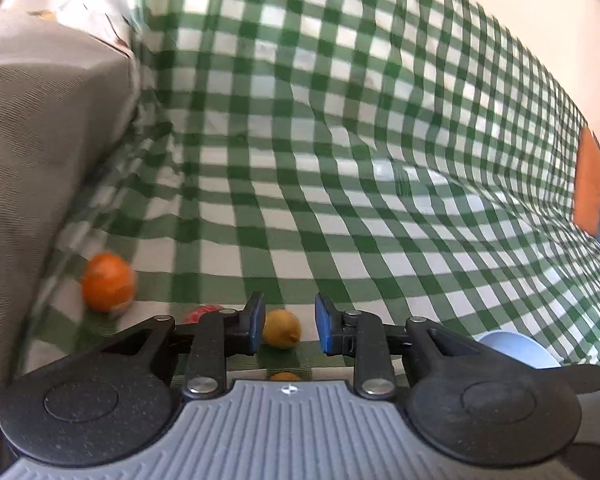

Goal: Organize fruits
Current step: 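Grasp a tan round fruit with the left gripper while the right gripper grasps a red fruit, then carry the tan fruit and the red fruit over the light blue plate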

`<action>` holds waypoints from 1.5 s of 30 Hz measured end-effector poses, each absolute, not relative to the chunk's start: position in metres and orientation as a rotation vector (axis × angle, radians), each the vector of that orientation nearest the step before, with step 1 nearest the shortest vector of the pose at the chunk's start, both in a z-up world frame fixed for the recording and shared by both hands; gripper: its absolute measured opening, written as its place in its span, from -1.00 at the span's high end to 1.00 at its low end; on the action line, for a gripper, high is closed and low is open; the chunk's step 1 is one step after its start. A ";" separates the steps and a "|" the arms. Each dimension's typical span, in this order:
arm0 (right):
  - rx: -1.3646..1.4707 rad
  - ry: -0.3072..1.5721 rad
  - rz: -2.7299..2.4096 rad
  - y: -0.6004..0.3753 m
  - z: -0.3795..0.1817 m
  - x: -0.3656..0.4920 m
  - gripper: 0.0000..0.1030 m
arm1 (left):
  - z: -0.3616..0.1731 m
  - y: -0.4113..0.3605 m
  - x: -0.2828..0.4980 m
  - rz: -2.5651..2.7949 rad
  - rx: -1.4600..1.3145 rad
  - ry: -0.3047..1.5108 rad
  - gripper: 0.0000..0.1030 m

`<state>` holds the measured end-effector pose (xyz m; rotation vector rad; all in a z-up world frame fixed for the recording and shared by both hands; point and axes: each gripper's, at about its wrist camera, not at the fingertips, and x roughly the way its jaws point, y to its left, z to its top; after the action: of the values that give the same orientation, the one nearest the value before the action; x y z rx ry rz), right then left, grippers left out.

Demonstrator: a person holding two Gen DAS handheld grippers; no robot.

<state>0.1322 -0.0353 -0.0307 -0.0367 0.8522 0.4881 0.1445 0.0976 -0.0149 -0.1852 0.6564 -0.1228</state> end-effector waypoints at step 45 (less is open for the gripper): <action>0.083 0.531 0.269 -0.243 0.048 -0.002 0.38 | 0.063 0.034 -0.031 -0.120 -0.213 0.482 0.47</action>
<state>-0.0019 -0.2427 0.0483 0.0832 0.5314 0.2692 -0.0307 0.0335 0.0632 -0.2126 0.4816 -0.1196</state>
